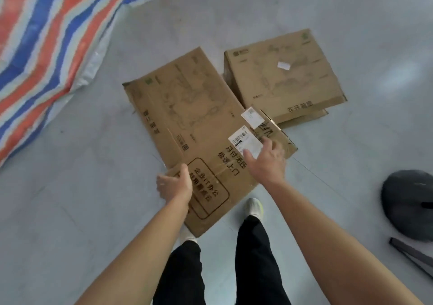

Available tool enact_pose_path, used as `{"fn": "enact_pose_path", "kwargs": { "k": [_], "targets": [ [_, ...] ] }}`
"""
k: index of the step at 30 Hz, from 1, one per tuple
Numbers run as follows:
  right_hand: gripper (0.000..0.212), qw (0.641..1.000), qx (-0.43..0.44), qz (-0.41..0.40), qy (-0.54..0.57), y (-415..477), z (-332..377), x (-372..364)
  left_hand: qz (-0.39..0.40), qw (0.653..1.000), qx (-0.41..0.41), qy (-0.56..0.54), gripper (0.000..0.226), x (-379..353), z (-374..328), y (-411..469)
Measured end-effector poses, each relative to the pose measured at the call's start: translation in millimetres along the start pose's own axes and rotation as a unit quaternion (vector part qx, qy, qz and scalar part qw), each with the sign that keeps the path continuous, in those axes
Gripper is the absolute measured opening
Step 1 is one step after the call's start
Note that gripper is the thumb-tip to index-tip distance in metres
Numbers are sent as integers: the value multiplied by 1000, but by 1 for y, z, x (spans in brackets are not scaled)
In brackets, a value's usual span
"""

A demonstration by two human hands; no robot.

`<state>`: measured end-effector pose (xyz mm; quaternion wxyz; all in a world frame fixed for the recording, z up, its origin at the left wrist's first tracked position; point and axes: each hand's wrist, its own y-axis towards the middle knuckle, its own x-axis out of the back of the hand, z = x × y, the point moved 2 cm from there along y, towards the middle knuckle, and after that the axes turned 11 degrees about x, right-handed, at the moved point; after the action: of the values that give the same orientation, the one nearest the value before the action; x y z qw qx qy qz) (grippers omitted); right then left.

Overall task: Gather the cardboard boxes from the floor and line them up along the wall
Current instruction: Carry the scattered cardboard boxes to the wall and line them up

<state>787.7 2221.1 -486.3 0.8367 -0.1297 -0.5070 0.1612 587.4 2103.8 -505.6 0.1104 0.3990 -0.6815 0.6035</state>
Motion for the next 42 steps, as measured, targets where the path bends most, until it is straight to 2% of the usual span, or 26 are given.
{"fn": "enact_pose_path", "kwargs": {
  "k": [2, 4, 10, 15, 18, 22, 27, 33, 37, 40, 42],
  "targets": [
    [84, 999, 25, -11, -20, 40, -15, -12, -56, 998, 35, -23, 91, -27, 7, 12],
    [96, 999, 38, -13, -37, 71, -31, -20, -112, 993, 36, -10, 96, -50, 15, 18],
    [119, 998, 22, -1, -53, 110, -66, -35, -202, 979, 13, 1, 108, -72, 39, 29],
    [136, 997, 14, -22, -75, 118, -74, -32, -139, 976, 141, -90, 133, -73, 66, 36],
    [133, 998, -2, -23, -63, 112, -68, -27, -108, 976, 144, -119, 126, -64, 74, 31],
    [126, 998, 17, -31, -61, 75, -40, -17, -99, 971, 157, -149, 118, -23, 103, 13],
    [119, 994, 74, -19, -76, -4, 30, -6, -127, 959, 164, -194, 108, 63, 158, -21],
    [119, 980, 191, 15, -50, -175, 134, -20, -208, 917, 158, -300, 107, 216, 291, -67],
    [119, 951, 307, 13, -35, -330, 196, -48, -235, 882, 162, -374, 103, 325, 417, -103],
    [113, 917, 398, 38, -10, -459, 251, -77, -294, 840, 175, -421, 103, 410, 527, -131],
    [117, 895, 444, 54, 0, -521, 278, -95, -334, 815, 183, -437, 107, 454, 578, -144]
  ]
}}
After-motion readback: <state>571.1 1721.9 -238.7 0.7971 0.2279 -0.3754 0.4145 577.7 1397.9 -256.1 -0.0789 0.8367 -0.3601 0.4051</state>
